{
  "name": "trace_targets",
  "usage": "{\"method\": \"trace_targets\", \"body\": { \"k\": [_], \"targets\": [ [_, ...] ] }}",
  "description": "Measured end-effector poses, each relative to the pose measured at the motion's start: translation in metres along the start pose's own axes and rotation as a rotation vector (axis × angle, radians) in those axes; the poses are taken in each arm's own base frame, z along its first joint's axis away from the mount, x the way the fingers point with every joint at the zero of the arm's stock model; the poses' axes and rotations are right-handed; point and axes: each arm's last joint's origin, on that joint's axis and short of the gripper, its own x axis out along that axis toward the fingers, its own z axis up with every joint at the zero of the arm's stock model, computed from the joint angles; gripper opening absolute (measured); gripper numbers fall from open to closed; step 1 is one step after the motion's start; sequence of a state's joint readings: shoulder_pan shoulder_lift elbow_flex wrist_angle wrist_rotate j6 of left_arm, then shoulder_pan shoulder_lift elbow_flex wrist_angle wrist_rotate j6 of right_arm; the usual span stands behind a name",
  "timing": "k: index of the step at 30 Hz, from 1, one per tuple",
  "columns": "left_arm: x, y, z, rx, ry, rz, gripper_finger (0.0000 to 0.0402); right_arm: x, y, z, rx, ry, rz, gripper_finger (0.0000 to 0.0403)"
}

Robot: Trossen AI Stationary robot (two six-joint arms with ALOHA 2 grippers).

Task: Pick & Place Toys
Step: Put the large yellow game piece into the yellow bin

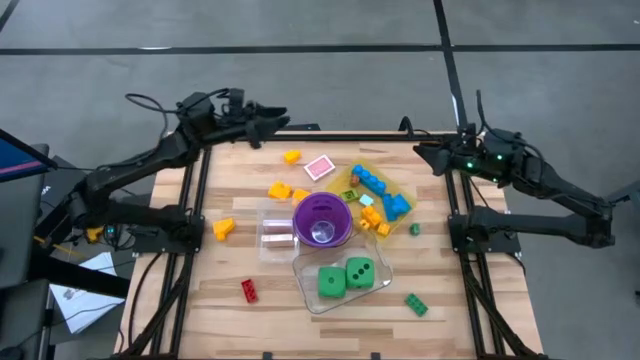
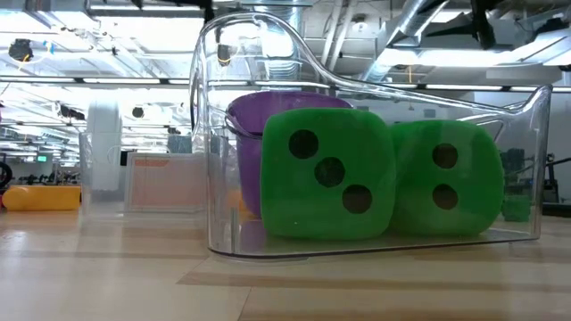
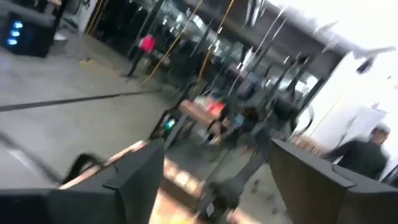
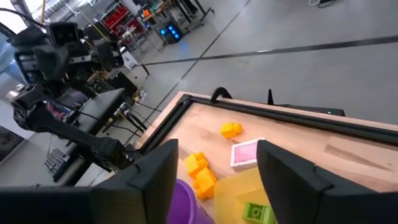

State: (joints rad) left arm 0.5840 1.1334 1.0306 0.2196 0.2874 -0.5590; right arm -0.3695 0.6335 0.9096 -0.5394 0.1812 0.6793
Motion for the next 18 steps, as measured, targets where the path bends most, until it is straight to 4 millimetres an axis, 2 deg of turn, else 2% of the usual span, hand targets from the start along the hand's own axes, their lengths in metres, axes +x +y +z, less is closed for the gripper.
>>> {"method": "trace_targets", "body": {
  "k": [4,7,12,18],
  "targets": [
    [-0.028,-0.007,0.001,0.067,0.093,0.076,0.0327,-0.004,0.000,0.001,0.003,-0.010,0.008,0.0234],
    [-0.050,-0.011,-0.007,0.071,0.225,0.137,0.0359,-0.005,-0.001,0.001,0.003,-0.015,0.012,0.0244],
    [-0.080,-0.020,-0.031,0.076,0.504,0.190,0.0393,-0.005,0.000,0.001,-0.002,-0.017,0.013,0.0246],
    [-0.100,-0.026,-0.064,0.078,0.879,0.219,0.0399,-0.006,0.000,0.001,-0.002,-0.017,0.014,0.0246]
  ]
}}
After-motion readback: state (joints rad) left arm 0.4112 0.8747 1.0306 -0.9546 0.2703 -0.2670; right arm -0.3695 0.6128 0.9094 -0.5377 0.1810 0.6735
